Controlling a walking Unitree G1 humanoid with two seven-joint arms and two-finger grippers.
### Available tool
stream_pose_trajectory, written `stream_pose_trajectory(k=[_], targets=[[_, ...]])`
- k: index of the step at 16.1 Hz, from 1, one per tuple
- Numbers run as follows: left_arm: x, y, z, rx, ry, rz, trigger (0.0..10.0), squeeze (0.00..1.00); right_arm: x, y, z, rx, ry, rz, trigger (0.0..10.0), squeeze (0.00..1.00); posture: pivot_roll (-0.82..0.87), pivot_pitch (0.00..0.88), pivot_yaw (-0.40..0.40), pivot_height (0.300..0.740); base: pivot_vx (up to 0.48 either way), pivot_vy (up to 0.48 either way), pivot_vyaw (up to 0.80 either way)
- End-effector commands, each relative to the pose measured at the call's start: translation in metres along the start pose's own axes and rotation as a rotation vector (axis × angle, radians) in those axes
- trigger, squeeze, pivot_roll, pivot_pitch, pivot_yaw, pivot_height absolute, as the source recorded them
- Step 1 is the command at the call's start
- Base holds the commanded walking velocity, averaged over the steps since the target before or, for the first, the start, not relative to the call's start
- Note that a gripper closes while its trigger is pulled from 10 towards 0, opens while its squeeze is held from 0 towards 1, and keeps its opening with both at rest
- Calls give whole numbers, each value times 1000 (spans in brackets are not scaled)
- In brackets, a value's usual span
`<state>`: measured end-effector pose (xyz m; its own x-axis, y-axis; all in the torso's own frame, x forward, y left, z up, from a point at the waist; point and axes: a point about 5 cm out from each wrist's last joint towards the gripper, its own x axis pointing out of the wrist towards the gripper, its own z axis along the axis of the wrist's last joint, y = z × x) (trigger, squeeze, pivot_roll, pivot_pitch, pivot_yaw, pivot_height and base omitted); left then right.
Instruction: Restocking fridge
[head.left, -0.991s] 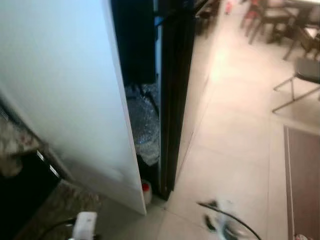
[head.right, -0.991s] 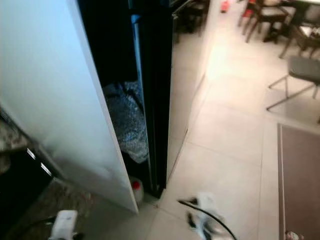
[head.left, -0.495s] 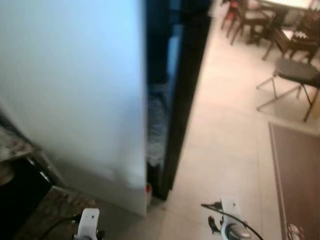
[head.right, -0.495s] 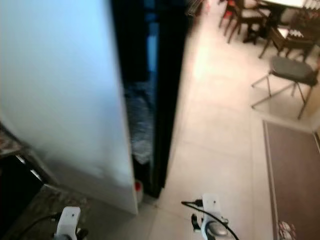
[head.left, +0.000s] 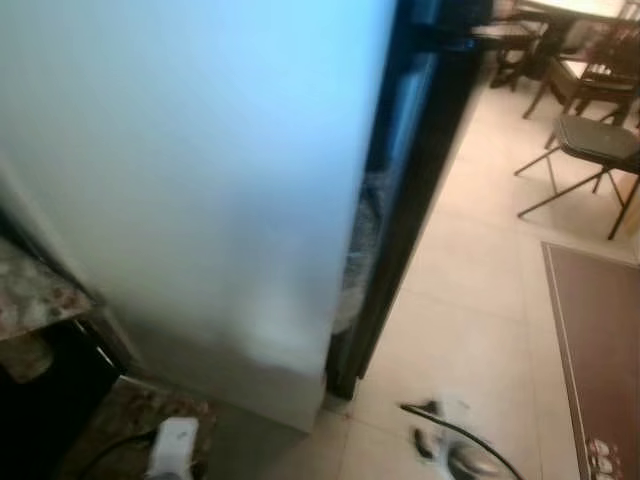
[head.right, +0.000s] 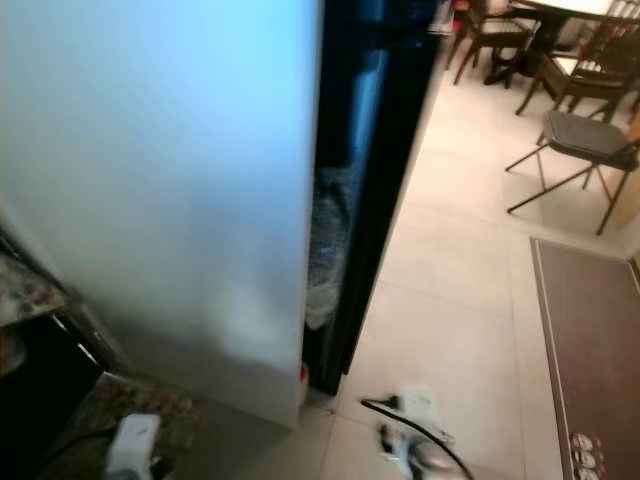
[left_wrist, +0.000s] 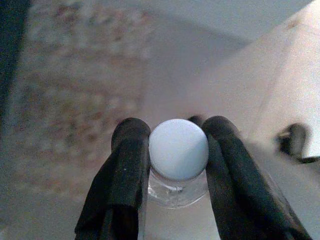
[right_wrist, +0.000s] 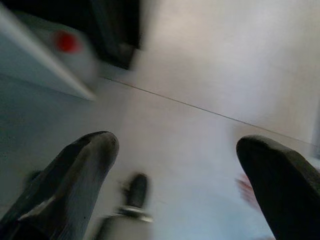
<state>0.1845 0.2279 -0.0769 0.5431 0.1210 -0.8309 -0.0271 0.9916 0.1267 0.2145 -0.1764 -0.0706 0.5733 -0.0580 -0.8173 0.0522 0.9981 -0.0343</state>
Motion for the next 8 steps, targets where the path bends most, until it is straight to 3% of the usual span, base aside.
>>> stream_pose_trajectory(k=[1,8], targets=[[0,-6,-1,5,6,-13,10000,0,-1,-7,-2,8,3,-22,10000,0,85,0,-8,740,0,0,0],[0,-3,-2,4,4,-3,10000,0,-1,-7,-3,118,-43,-95,10000,0,70,0,9,740,0,0,0]])
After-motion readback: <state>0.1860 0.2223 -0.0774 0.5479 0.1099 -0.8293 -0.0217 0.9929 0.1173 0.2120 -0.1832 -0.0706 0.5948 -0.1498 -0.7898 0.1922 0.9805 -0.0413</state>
